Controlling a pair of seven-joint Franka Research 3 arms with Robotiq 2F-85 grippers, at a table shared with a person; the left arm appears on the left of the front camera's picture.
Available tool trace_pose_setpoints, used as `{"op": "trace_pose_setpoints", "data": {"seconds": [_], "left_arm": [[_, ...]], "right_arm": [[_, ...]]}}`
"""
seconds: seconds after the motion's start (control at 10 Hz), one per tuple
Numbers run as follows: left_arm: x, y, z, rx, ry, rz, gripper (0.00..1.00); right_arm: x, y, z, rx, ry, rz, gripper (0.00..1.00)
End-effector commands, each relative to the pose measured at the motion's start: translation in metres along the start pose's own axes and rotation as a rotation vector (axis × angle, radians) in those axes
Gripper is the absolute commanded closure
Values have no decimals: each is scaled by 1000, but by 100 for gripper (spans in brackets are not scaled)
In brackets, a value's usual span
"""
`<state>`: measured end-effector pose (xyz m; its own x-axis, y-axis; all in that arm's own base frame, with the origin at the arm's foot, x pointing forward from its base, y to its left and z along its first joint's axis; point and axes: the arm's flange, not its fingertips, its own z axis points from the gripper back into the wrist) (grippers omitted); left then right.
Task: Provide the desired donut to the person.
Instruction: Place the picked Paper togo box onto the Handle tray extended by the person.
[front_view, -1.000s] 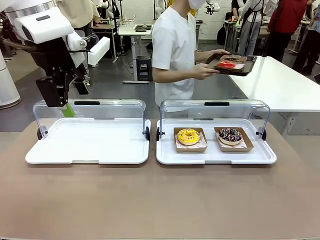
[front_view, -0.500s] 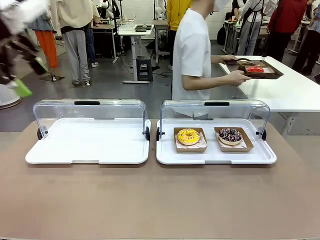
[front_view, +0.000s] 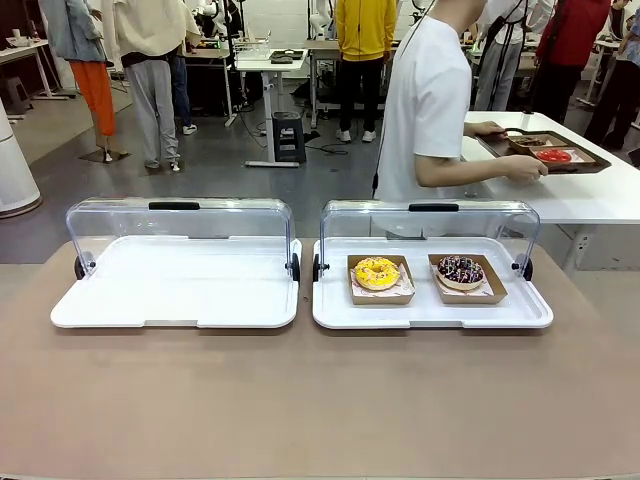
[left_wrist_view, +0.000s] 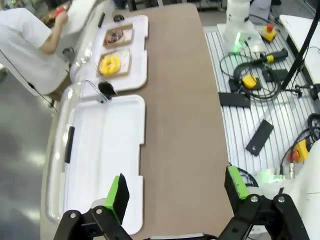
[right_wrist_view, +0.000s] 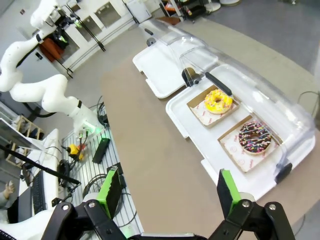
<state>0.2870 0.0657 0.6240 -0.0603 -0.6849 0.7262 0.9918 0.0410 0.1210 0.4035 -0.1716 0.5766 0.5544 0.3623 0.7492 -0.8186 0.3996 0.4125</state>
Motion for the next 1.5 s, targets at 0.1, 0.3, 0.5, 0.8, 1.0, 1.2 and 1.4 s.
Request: {"op": "trace_pose_setpoints", "data": {"seconds": [0.1,0.3,0.5,0.8,1.0,1.2,1.4], "left_arm": [[-73,10,-15,160,23,95,0],[-123,18,-18,302,26,231,0],[-156,22,-16,307,-125,301,0],[-168,30,-15,252,-231,300,0],[-170,37,-16,214,-234,315,0],[-169,35,-18,205,-243,320,0],[-167,37,-21,198,-256,324,0]], "right_arm": [[0,1,-1,6,-6,5,0],[0,1,-1,6,-6,5,0],[0,1,-1,6,-6,5,0],[0,1,-1,6,-6,5,0],[0,1,-1,6,-6,5,0],[0,1,-1,6,-6,5,0],[0,1,-1,6,-6,5,0]]}}
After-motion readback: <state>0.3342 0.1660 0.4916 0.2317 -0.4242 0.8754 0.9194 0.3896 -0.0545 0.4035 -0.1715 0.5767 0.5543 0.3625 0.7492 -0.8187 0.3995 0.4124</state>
